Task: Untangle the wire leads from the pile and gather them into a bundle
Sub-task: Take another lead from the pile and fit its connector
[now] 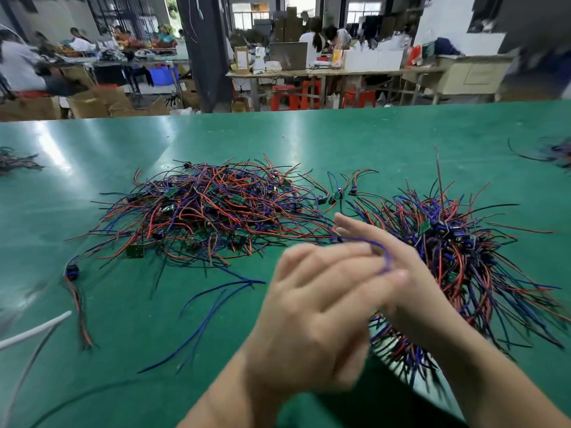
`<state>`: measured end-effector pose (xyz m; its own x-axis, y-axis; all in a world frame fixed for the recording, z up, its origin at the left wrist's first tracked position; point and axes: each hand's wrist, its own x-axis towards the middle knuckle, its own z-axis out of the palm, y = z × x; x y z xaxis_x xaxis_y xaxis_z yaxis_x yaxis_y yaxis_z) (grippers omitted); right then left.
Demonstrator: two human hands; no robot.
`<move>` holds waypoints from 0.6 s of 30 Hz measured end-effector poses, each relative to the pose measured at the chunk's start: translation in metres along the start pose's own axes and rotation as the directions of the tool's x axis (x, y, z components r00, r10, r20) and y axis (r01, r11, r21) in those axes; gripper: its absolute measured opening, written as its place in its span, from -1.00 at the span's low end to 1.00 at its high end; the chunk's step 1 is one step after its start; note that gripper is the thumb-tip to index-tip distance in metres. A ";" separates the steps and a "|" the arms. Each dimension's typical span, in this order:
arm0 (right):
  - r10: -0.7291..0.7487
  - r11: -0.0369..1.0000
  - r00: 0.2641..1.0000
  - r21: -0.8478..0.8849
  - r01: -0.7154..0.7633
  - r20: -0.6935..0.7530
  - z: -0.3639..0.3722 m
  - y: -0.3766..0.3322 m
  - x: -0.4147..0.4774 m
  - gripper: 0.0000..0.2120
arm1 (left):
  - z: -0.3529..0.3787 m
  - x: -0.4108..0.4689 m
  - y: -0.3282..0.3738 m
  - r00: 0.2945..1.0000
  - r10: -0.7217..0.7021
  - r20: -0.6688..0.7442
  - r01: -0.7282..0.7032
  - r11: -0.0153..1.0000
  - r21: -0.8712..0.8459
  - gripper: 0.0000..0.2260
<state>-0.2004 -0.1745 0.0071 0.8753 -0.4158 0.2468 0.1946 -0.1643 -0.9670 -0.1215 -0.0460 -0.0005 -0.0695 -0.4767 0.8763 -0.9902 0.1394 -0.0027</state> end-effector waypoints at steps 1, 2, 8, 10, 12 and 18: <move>0.003 0.999 0.999 0.047 -0.001 -0.040 -0.001 -0.002 0.001 -0.56 | 0.004 0.000 0.006 0.999 0.030 0.032 -0.029 0.999 -0.036 -0.64; 0.010 0.996 0.997 0.091 -0.003 -0.077 -0.002 -0.003 0.002 -0.67 | 0.007 0.001 0.012 0.998 0.047 0.045 -0.044 0.997 -0.070 -0.63; 0.053 0.956 0.936 0.290 0.054 -0.348 -0.005 -0.006 0.009 -0.86 | 0.014 -0.002 0.005 0.980 -0.179 -0.086 0.165 0.975 -0.152 -0.48; 0.123 0.931 0.917 0.365 0.027 -0.381 -0.007 -0.008 0.011 -0.82 | 0.014 -0.004 -0.004 0.934 -0.349 -0.083 0.345 0.937 -0.056 -0.57; 0.164 0.919 0.907 0.395 0.002 -0.387 -0.008 -0.010 0.011 -0.85 | 0.013 -0.006 -0.013 0.870 -0.493 -0.027 0.493 0.870 0.002 -0.62; 0.198 0.919 0.904 0.393 -0.036 -0.380 -0.007 -0.008 0.010 -0.83 | 0.015 -0.006 -0.010 0.672 -0.700 0.243 0.736 0.594 -0.324 -0.91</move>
<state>-0.1964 -0.1835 0.0180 0.6614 -0.7480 0.0551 0.3209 0.2158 -0.9222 -0.1126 -0.0578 -0.0125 0.6170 -0.6283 0.4738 -0.6006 0.0131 0.7995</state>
